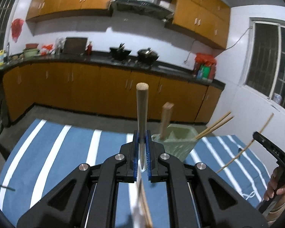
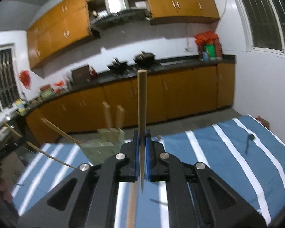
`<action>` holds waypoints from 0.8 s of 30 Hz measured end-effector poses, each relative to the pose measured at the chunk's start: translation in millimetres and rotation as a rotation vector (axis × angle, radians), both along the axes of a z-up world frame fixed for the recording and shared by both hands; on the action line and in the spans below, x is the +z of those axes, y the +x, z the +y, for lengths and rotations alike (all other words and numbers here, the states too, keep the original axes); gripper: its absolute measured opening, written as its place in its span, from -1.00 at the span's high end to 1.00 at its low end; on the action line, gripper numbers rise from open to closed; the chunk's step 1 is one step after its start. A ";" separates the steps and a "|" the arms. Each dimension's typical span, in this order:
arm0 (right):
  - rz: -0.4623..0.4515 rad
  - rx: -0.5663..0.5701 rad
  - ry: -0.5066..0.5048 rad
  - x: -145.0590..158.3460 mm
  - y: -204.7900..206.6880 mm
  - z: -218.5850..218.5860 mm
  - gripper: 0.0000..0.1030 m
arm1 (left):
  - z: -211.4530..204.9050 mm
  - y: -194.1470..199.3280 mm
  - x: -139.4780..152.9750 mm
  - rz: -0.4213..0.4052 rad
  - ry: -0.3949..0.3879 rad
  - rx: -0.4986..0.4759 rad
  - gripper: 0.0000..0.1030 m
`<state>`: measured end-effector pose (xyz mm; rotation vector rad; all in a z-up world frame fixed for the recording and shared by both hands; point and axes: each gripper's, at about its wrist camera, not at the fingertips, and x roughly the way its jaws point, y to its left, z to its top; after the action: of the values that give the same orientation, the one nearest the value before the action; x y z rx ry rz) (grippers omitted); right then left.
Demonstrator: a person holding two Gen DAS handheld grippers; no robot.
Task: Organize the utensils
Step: 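Raise the left tool's chopstick upright over the green holder while the right tool does too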
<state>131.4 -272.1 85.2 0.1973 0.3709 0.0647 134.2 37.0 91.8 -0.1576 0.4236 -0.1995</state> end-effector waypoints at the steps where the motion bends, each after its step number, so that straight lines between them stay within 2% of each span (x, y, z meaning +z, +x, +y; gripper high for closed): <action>1: -0.018 0.014 0.006 7.4 -1.3 3.0 0.84 | -4.2 -0.7 6.6 -0.018 -0.001 -0.013 0.85; 7: -0.147 0.082 0.038 48.6 -3.5 24.7 0.84 | -29.3 -2.2 38.8 -0.119 -0.013 -0.080 0.85; 13: -0.265 0.082 0.031 70.1 11.2 43.7 0.84 | -43.5 14.9 54.0 -0.187 -0.005 -0.068 0.86; 18: -0.282 0.072 -0.011 63.6 35.8 56.5 0.84 | -52.2 38.3 46.2 -0.194 0.008 -0.042 0.85; 24: -0.210 0.073 -0.037 42.9 65.6 63.8 0.84 | -59.6 56.9 27.1 -0.170 0.015 -0.043 0.85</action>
<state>196.9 -208.2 128.2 0.1390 0.1696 0.1497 191.0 -22.6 118.9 -0.1156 0.2591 -0.2497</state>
